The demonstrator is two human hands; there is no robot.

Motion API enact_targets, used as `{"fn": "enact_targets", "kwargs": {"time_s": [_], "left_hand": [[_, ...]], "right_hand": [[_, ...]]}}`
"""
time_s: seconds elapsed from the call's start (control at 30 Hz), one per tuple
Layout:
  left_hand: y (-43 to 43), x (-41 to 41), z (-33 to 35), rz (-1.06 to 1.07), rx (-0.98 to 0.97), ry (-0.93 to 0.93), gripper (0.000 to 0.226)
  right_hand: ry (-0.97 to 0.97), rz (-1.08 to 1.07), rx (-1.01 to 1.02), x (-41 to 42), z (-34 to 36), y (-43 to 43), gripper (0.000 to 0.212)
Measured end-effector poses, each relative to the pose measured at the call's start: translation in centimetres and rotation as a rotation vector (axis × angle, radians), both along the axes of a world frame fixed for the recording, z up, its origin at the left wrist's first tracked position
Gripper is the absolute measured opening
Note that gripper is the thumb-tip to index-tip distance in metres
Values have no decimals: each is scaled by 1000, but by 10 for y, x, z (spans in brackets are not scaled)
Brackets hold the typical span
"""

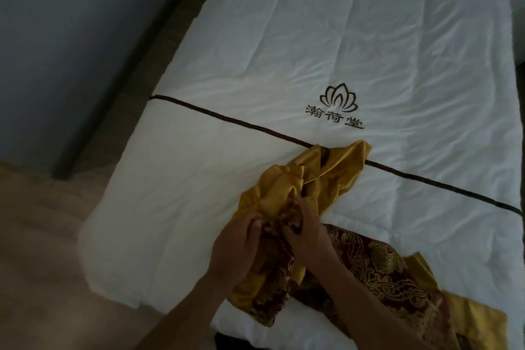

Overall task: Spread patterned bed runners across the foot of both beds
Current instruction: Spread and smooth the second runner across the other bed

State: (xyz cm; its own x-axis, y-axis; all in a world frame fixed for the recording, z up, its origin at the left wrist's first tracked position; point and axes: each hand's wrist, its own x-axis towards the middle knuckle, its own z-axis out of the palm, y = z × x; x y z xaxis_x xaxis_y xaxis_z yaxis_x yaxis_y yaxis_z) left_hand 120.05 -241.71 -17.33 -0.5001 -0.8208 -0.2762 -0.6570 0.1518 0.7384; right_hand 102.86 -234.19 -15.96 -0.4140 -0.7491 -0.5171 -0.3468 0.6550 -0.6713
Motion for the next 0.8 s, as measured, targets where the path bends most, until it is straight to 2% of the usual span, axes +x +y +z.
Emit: {"fn": "enact_targets", "kwargs": {"time_s": [0.07, 0.13, 0.2, 0.23, 0.33, 0.43, 0.5, 0.57, 0.63, 0.7, 0.8], "left_hand": [[-11, -1, -7, 111, -47, -35, 53], [-21, -5, -9, 152, 18, -111, 81], [-27, -14, -8, 62, 170, -138, 102], [-29, -20, -9, -11, 226, -170, 106], [-32, -25, -19, -144, 252, -283, 94], [-35, -20, -23, -205, 280, -315, 81], [-34, -11, -23, -221, 267, -305, 65], [-37, 2, -25, -174, 206, -322, 43], [-45, 18, -32, -67, 141, -357, 31], [-53, 32, -41, 154, 132, -323, 27], [-62, 45, -45, 521, 350, -103, 22]], "right_hand": [[1, 34, 87, 2, -1, 7, 63], [6, 74, 130, 5, -2, 17, 55], [-10, 82, 147, 8, -3, 26, 53], [-11, 83, 148, 8, -4, 28, 54], [49, 88, 203, 6, -6, 32, 55], [195, 93, 218, 1, -6, 28, 52], [282, 122, 212, -1, -5, 22, 65], [261, 85, 172, 1, -4, 14, 82], [185, -19, 121, 1, -5, 3, 95], [117, -143, 120, -3, -8, -14, 104], [50, -220, 156, -15, -31, -41, 112]]}}
